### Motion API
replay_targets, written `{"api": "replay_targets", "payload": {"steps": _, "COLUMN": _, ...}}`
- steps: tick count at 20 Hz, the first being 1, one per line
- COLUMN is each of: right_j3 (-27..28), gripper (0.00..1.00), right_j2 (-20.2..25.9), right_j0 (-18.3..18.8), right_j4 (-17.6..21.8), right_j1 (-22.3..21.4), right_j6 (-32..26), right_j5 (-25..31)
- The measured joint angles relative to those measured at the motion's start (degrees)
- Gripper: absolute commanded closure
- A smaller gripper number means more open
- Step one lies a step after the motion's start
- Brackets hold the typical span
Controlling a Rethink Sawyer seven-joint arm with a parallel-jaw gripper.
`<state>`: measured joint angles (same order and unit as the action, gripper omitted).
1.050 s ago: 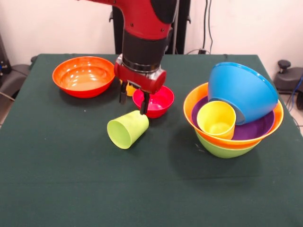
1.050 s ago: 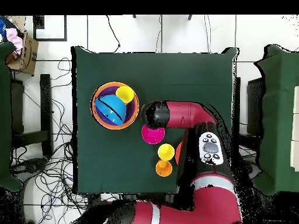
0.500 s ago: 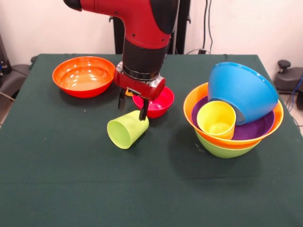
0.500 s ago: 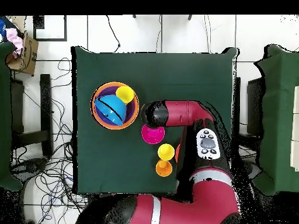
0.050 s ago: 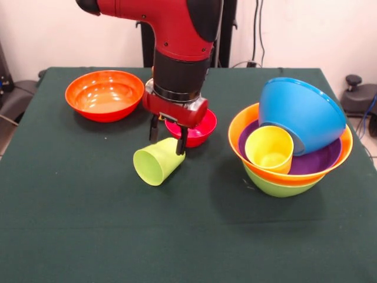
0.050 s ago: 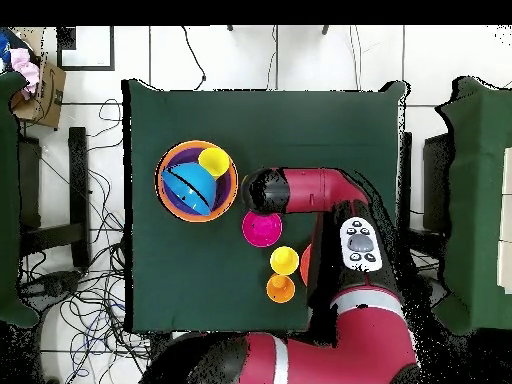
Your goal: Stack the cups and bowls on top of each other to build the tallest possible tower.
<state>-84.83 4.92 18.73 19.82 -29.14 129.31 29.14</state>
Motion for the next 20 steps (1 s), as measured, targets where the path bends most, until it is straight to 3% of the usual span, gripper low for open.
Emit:
{"api": "replay_targets", "payload": {"steps": 9, "right_j3": -7.57, "gripper": 0.00, "right_j2": 4.94, "right_j0": 4.25, "right_j4": 2.76, "right_j1": -5.19, "right_j6": 0.00, "right_j5": -2.99}}
{"api": "replay_targets", "payload": {"steps": 20, "right_j3": -12.49, "gripper": 0.00, "right_j2": 6.19, "right_j0": 4.60, "right_j4": 3.17, "right_j1": -7.15, "right_j6": 0.00, "right_j5": -3.03}}
